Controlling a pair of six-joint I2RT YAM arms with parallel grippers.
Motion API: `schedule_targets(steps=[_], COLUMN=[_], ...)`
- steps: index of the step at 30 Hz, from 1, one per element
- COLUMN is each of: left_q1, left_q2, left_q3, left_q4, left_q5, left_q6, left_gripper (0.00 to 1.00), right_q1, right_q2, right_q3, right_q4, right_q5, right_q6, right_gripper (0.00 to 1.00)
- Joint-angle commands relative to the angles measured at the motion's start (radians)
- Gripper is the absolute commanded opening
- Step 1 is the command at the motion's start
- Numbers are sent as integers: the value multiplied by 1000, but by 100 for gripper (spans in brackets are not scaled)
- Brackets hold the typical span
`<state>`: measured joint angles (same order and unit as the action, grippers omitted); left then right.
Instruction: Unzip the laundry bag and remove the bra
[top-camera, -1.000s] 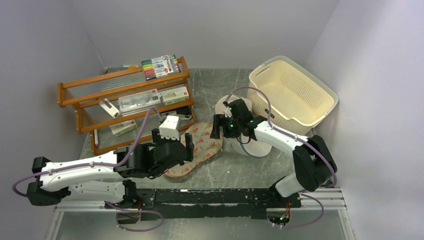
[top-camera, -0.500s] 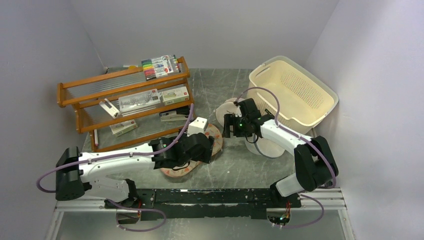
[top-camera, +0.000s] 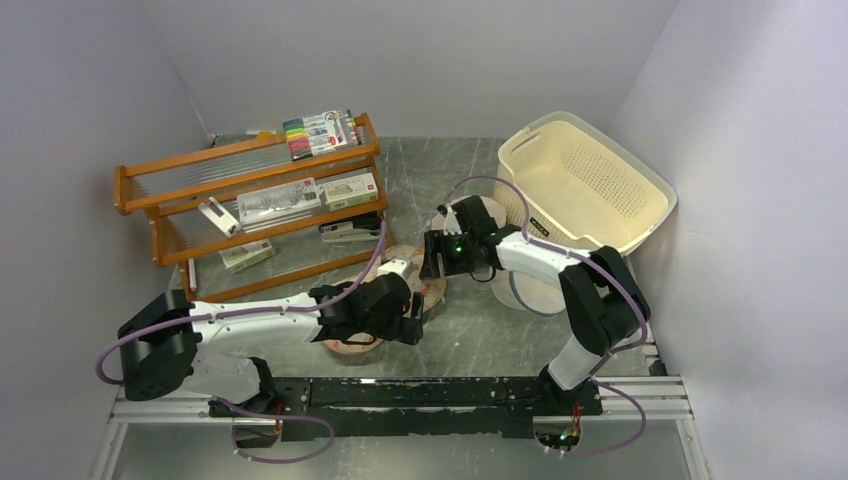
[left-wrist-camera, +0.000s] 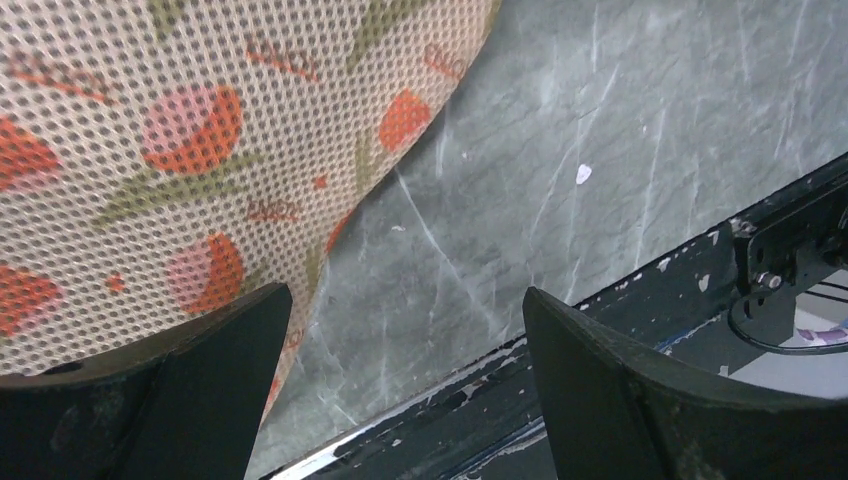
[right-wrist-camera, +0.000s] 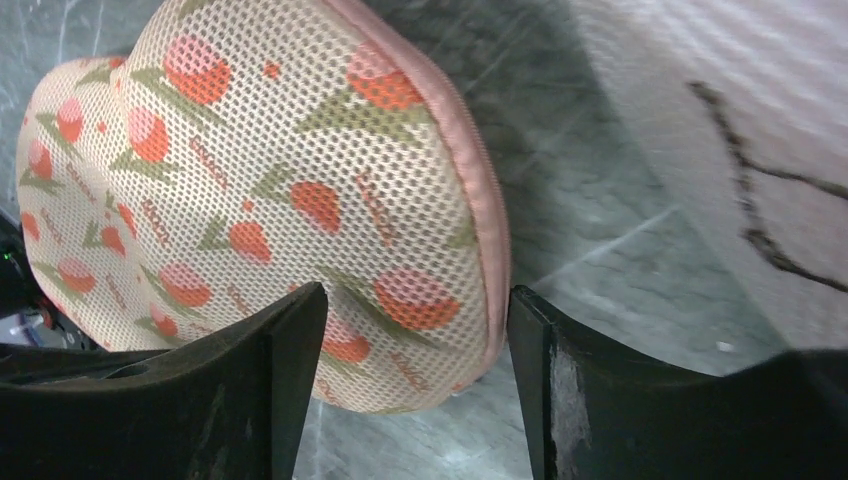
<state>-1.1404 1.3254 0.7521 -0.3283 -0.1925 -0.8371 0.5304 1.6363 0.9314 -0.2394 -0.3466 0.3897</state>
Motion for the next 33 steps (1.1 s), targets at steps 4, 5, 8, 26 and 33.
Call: schedule_targets(steps=[4,5,8,26,33], left_q1=[110,143,199,-14,-169], left_q2=[-68,-93,-154,-61,230], left_q3=[-101,-121,-139,92,166], left_q4=[0,-2,-38,25,98], left_q5=[34,39,27,-183,-493], left_q6=[-98,-94,-60,535,749], left_gripper=[98,98,98,94,83], right_q1=[56,60,73,76,73], right_q2=[-39,-59,-103,-603,-805], right_q3=[-63,-92,-167,-210,-271], right_q4=[77,105,198,4,-8], right_q5=[-74,-98,-197,405,537], right_q6=[49,67,121,41,87], right_gripper=[65,64,65,80,81])
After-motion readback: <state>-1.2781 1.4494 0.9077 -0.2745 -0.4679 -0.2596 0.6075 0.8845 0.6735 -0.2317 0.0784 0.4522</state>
